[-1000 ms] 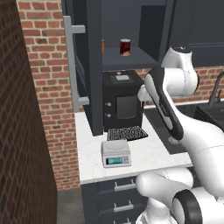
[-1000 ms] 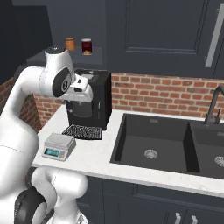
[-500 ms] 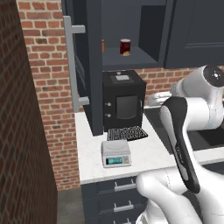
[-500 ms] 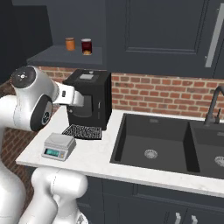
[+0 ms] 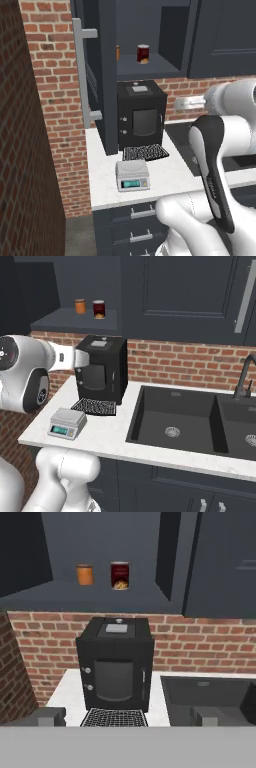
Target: Pick the canned food and place it on the digital scale for weighing, and close the cabinet.
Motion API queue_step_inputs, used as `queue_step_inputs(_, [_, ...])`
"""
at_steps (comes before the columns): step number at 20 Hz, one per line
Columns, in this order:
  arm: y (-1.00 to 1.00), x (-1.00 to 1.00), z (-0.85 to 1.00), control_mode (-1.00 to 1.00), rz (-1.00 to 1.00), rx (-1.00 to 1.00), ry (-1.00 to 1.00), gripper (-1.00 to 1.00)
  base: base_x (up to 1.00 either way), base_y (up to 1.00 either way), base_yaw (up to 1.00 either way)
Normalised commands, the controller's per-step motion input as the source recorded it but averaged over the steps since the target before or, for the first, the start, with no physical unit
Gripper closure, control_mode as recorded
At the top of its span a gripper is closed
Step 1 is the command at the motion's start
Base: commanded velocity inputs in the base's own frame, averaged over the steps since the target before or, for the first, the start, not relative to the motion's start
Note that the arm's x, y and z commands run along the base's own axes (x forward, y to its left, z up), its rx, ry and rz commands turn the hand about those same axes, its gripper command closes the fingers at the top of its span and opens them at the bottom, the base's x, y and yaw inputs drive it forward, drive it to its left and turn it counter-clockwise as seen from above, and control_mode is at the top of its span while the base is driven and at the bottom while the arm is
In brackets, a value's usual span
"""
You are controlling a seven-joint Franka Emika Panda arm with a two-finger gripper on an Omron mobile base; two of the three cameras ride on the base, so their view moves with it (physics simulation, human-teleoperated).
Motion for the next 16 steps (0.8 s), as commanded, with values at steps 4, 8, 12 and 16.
queue_step_inputs(4, [0.0, -0.01, 0.69, -1.0, 0.0, 0.0, -0.01, -1.0, 0.0, 0.0, 0.0])
queue_step_inputs(8, [0.0, 0.03, 0.46, -1.0, 0.0, 0.0, 0.06, -1.0, 0.0, 0.0, 0.0])
queue_step_inputs(12, [0.0, 0.17, 0.31, -1.0, 0.0, 0.0, 0.11, -1.0, 0.0, 0.0, 0.0])
queue_step_inputs(16, [0.0, 0.24, 0.22, -1.0, 0.0, 0.0, 0.11, -1.0, 0.0, 0.0, 0.0])
